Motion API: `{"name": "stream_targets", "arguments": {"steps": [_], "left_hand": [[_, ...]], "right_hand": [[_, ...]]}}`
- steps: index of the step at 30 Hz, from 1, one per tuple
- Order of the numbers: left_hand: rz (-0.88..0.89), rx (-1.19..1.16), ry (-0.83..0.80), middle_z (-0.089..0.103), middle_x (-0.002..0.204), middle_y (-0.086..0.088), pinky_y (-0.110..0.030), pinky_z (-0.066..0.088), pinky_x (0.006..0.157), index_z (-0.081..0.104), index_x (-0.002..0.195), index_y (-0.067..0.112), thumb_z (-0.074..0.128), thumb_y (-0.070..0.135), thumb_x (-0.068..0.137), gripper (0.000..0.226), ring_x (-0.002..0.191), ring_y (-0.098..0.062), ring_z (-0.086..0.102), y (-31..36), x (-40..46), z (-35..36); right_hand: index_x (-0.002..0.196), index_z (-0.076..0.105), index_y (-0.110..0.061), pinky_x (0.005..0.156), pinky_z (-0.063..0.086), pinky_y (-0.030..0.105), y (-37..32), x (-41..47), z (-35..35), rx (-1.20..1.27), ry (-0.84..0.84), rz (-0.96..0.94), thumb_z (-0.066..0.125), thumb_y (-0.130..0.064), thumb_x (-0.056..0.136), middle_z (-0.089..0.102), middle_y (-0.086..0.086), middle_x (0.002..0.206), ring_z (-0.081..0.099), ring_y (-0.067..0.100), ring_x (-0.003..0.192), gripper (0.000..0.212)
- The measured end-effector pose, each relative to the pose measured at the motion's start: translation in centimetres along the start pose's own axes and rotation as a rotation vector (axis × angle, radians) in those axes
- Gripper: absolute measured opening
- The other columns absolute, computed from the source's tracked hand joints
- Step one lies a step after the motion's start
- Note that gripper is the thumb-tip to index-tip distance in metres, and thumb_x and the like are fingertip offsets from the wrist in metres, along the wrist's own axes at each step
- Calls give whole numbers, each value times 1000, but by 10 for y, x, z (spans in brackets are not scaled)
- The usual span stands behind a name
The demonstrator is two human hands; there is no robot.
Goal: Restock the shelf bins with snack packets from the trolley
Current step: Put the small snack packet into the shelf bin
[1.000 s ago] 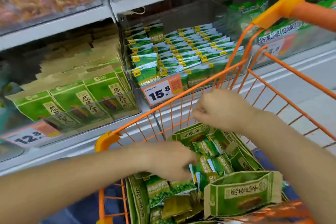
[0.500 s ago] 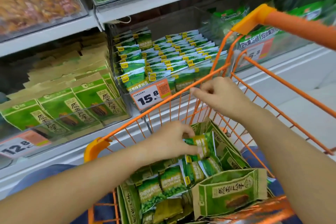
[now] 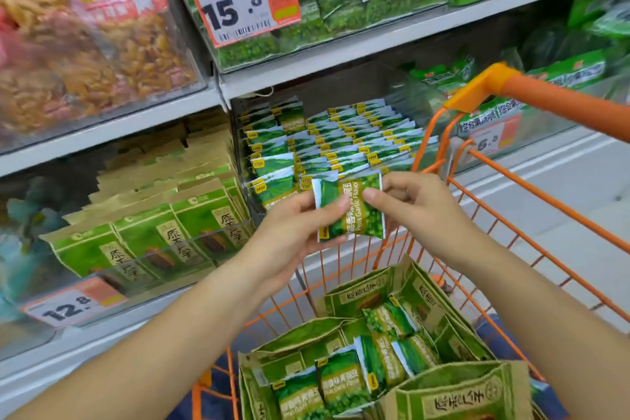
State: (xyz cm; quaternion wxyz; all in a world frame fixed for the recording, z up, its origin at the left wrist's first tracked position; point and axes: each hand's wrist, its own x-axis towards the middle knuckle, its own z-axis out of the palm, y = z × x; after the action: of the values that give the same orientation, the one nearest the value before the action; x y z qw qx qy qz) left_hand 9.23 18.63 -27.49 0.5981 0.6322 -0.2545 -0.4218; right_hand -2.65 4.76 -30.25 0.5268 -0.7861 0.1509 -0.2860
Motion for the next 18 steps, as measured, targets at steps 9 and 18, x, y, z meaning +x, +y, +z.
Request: {"name": "stream_targets", "arguments": {"steps": [9, 18], "left_hand": [[566, 862, 330, 69, 101, 8, -24, 45, 93, 69, 106, 16, 74, 14, 81, 25, 101, -10, 62, 42, 74, -24], [232, 1442, 492, 51, 139, -4, -33, 44, 93, 43, 141, 25, 55, 34, 96, 48, 121, -27, 53, 76, 182, -54]], "right_hand": [[129, 56, -20, 108, 31, 42, 34, 2, -7, -924, -127, -67, 18, -62, 86, 57, 1, 127, 45, 23, 127, 71], [105, 70, -16, 103, 28, 41, 51, 7, 1, -1011, 62, -203, 34, -48, 88, 66, 3, 99, 61, 28, 104, 51]]}}
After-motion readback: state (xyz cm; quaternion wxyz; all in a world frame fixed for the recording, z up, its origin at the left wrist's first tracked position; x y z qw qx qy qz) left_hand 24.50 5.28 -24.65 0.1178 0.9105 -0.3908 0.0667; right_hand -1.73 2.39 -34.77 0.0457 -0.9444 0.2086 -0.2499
